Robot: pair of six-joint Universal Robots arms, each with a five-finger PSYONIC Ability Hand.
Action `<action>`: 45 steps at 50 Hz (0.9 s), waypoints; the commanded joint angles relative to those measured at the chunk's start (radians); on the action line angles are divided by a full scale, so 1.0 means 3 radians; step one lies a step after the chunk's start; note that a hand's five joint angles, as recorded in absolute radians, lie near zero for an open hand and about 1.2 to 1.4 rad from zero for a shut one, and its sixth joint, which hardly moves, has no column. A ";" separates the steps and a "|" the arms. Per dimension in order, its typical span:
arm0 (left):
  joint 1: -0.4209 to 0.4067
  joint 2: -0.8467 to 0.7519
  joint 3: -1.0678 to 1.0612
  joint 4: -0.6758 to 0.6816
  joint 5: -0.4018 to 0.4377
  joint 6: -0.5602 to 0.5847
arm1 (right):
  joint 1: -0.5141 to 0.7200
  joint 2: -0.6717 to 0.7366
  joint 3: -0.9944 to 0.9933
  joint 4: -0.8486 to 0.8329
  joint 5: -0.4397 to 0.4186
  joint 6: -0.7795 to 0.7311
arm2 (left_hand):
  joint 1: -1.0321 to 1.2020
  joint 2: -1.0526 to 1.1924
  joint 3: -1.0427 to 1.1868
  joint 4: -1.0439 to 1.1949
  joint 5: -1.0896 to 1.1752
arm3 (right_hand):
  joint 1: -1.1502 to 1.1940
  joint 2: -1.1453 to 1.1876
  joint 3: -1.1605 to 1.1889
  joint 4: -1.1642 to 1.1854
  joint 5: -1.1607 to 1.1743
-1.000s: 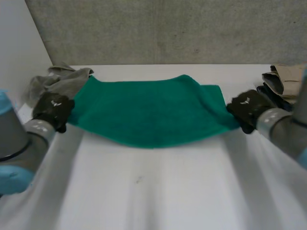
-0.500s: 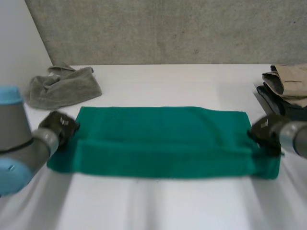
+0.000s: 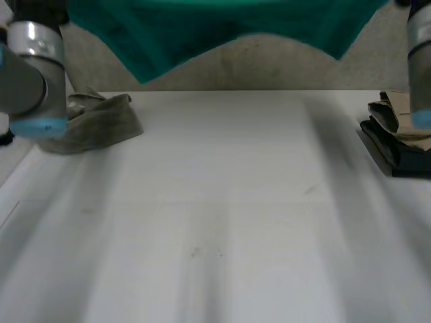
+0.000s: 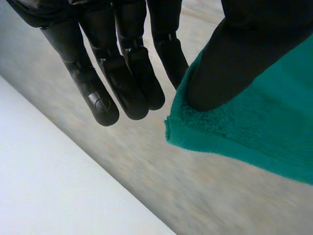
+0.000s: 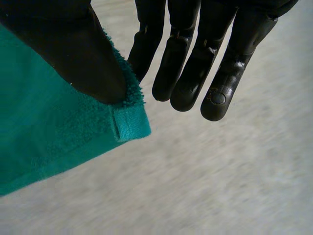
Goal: Fold the laundry.
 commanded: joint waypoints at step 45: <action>-0.0108 0.0444 -0.2118 -0.1557 0.0017 0.0725 | -0.0368 -0.0112 0.1699 0.2620 -0.0103 -0.0703 | 0.0873 0.0666 0.0678 0.0644 0.0759 | 0.1359 0.0742 0.0705 0.0681 0.0752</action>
